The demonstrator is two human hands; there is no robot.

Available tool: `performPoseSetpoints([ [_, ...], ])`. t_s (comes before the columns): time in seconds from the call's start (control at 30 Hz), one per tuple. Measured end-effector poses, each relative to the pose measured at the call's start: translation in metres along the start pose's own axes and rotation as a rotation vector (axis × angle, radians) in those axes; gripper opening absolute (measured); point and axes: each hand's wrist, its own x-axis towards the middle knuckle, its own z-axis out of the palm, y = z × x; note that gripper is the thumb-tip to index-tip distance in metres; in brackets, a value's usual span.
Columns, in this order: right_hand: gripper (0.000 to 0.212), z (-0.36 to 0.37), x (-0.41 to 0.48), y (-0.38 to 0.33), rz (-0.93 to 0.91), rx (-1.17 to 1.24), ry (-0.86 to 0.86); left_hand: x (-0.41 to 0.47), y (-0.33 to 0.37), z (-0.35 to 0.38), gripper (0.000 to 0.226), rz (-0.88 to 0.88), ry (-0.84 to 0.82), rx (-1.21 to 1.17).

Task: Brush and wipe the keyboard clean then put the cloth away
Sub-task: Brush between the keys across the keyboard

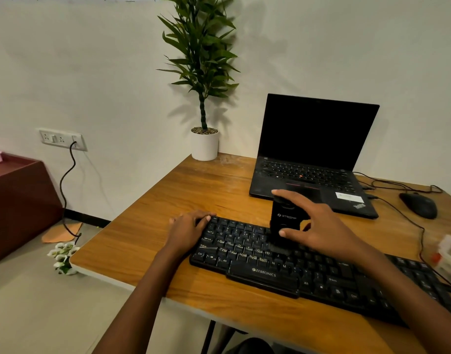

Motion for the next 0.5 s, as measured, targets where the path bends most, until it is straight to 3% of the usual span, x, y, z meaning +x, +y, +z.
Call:
performPoseSetpoints([
  [0.07,0.076,0.013,0.000,0.002,-0.067,0.026,0.007,0.000,-0.001,0.001,0.026,-0.003,0.003,-0.011],
  [0.23,0.078,0.020,0.000,0.012,-0.103,-0.174,0.082,0.001,0.000,0.001,0.026,0.005,0.007,-0.006],
  [0.37,0.075,0.026,-0.001,0.009,-0.137,0.030,0.065,0.001,-0.001,0.000,0.027,0.010,0.001,0.006],
  [0.5,0.076,0.029,0.005,0.011,-0.096,-0.078,0.098,0.001,0.000,-0.001,0.027,0.002,-0.006,0.008],
])
